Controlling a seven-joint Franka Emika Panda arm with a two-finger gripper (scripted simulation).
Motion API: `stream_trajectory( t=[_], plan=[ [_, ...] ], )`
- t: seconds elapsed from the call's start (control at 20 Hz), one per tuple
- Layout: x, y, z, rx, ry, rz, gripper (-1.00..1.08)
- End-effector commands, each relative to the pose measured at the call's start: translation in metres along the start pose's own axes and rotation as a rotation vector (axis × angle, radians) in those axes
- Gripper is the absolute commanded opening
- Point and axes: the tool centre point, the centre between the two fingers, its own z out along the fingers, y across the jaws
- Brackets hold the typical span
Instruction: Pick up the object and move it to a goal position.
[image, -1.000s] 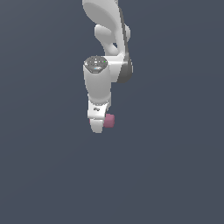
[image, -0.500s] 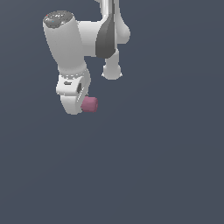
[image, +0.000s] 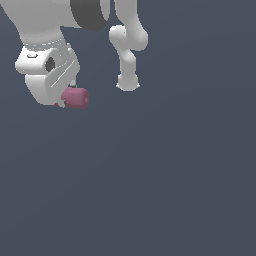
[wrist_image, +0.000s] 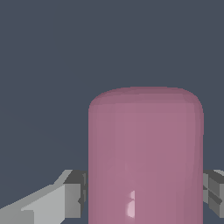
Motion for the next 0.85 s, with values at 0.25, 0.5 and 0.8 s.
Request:
stream_trajectory(
  t=[0.25,0.5,0.8],
  plan=[
    [-0.031,0.0,-0.038,0.002,-0.001,0.0,-1.0],
    [-0.039,0.001,-0.047,0.002,-0.002,0.0,-1.0],
    [-0.038,0.002,-0.046,0.002,-0.002,0.0,-1.0]
  ],
)
